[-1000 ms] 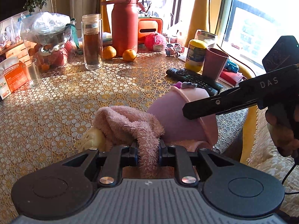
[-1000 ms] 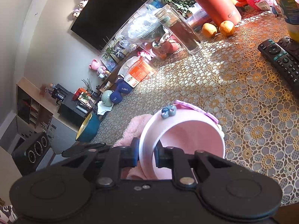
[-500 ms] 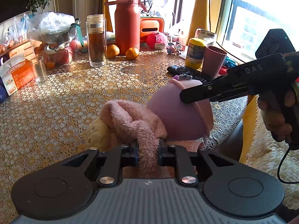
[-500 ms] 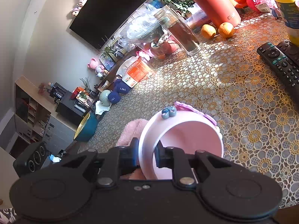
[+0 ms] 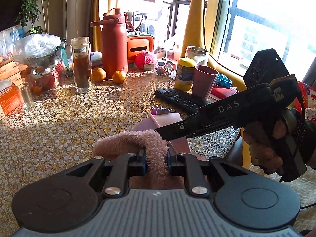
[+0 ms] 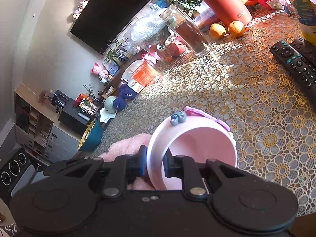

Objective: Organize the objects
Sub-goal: 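Rub the towel in the left tool over the mug's turned side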

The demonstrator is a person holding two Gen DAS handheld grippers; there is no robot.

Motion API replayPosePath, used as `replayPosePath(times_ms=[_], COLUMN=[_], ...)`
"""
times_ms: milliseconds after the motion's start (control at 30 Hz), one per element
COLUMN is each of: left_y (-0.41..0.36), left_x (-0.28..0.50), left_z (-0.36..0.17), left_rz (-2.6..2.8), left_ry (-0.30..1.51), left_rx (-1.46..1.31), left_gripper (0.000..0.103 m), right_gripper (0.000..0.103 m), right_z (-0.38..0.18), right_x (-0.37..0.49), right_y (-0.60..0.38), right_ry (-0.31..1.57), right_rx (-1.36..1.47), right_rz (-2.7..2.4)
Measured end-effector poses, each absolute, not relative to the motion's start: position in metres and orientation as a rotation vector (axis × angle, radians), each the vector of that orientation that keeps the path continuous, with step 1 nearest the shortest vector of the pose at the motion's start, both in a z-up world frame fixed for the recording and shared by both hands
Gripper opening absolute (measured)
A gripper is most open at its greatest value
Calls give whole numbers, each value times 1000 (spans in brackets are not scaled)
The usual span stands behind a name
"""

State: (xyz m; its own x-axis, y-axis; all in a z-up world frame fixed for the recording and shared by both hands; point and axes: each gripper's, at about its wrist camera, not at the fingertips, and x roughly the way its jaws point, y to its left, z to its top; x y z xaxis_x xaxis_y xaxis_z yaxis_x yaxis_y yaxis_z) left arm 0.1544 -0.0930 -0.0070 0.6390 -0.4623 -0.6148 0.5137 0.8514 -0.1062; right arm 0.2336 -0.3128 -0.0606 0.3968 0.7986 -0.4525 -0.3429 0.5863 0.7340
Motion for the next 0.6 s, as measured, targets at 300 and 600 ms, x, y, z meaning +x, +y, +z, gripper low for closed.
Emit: replayPosePath(times_ms=[300, 600], left_y=[-81, -73], left_x=[173, 188], left_z=[-15, -26], left_rz=[-560, -521], left_ry=[701, 734], left_rx=[1, -20], left_gripper=[18, 18], right_gripper=[16, 16], right_z=[-63, -62], right_x=[236, 237], right_y=[-317, -317], right_ry=[896, 902], right_rx=[623, 592], right_rz=[787, 796])
